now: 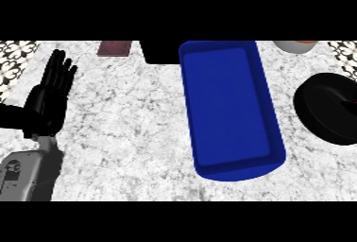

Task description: Pick the bell pepper from the tray and place it in the pot

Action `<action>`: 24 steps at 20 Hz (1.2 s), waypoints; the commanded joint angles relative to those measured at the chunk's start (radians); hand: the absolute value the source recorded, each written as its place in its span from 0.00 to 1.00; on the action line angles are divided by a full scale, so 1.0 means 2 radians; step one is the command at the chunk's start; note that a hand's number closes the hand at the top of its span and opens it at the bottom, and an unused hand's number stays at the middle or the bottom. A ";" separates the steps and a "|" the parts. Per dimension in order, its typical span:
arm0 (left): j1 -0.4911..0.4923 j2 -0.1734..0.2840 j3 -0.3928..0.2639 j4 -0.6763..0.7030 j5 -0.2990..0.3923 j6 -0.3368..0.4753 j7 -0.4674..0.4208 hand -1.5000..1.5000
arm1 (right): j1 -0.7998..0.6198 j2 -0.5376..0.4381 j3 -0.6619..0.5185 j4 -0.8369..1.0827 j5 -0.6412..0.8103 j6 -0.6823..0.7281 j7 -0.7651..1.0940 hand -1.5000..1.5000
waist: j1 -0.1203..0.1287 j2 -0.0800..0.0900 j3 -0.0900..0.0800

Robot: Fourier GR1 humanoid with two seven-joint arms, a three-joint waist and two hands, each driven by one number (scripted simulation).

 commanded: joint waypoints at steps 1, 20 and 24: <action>0.013 -0.007 -0.006 -0.003 -0.004 -0.004 -0.008 0.50 | -0.034 -0.003 0.001 0.061 -0.019 -0.011 -0.062 0.00 | 0.001 -0.001 0.000; 0.024 0.000 0.008 -0.010 -0.001 -0.012 -0.008 0.50 | 0.009 -0.025 -0.174 -0.024 -0.271 0.019 -0.123 0.00 | -0.009 -0.003 -0.001; 0.018 -0.008 0.007 0.000 -0.004 -0.011 -0.019 0.50 | 0.031 -0.056 -0.200 0.005 -0.313 0.040 -0.160 0.00 | -0.008 -0.002 -0.001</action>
